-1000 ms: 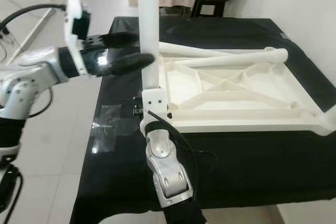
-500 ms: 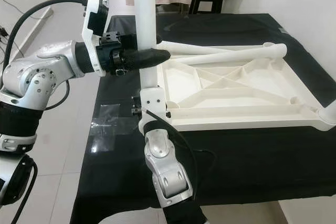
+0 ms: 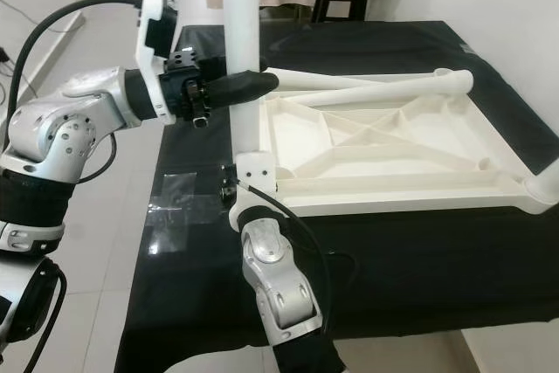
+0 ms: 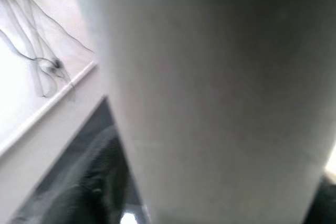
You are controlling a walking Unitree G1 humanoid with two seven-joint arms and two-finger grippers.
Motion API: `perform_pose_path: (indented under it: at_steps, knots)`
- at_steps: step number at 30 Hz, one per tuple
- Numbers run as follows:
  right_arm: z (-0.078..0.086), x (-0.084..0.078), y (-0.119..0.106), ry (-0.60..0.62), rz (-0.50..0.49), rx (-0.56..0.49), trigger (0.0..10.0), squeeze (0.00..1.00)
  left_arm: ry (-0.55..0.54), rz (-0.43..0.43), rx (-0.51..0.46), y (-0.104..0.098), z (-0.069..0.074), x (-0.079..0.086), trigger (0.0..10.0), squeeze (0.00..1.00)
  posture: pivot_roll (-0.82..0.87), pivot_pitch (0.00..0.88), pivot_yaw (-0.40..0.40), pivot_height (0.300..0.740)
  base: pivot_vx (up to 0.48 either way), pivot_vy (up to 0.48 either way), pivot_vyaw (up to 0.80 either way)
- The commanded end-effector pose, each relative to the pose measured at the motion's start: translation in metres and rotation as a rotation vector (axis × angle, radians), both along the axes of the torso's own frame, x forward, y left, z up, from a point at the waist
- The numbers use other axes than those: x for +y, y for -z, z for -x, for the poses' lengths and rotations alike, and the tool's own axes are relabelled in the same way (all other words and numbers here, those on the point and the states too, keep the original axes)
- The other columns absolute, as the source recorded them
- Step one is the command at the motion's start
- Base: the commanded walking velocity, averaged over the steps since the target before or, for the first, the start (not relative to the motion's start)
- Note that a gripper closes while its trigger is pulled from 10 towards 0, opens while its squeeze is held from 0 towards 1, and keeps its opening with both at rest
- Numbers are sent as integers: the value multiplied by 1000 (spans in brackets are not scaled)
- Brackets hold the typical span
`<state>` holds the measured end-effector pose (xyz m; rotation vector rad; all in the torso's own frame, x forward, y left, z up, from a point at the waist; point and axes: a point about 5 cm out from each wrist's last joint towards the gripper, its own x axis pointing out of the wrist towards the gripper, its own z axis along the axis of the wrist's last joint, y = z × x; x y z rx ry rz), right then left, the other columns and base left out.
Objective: Building children table
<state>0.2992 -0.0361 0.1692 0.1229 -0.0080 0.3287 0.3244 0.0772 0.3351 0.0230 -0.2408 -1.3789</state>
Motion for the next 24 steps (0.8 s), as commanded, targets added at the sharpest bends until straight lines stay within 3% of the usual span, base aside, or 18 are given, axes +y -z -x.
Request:
perform_pose_path:
  at_steps: [1,2,5,7,8,9,11,13,18,21,22,23,24]
  knots:
    - [5,28,-9,-237,-104,2,10000,1000,100,-40,17,9,9,-13,0,0,33,164,11,740,0,0,0]
    - [5,28,-9,-237,-104,2,10000,1000,100,-40,17,9,9,-13,0,0,33,164,11,740,0,0,0]
    - [-16,-5,-34,-500,46,-155,10000,1000,107,-38,11,8,9,-13,0,0,27,160,9,740,0,0,0]
    - [-19,-11,-36,-534,83,-168,10000,1000,108,-37,9,8,9,-14,0,0,27,160,9,740,0,0,0]
    - [-22,-19,-37,-586,139,-173,10000,573,109,-36,8,8,10,-14,0,0,27,158,8,740,0,0,0]
    - [-24,-26,-37,-650,190,-170,10000,0,110,-35,7,8,10,-14,0,0,27,158,8,740,0,0,0]
    - [-28,-41,-37,-783,286,-152,10000,0,112,-30,6,8,11,-14,0,0,29,159,12,740,0,0,0]
    - [-31,-49,-36,-832,322,-135,10000,0,113,-26,6,8,12,-14,0,0,29,159,12,740,0,0,0]
    - [-51,-61,-46,-796,306,-121,10000,0,113,-23,7,9,13,-12,0,0,27,159,12,740,0,0,0]
    - [-63,-66,-54,-826,215,-111,10000,0,100,-15,8,8,13,-7,0,0,29,159,5,740,0,0,0]
    - [-64,-67,-55,-837,191,-108,7255,0,94,-11,9,8,12,-6,0,0,30,158,1,740,0,0,0]
    - [-64,-67,-55,-837,191,-108,7255,0,94,-11,9,8,12,-6,0,0,30,158,1,740,0,0,0]
    - [-65,-67,-55,-842,174,-108,2471,0,90,-7,9,7,12,-5,0,0,30,158,0,740,0,0,0]
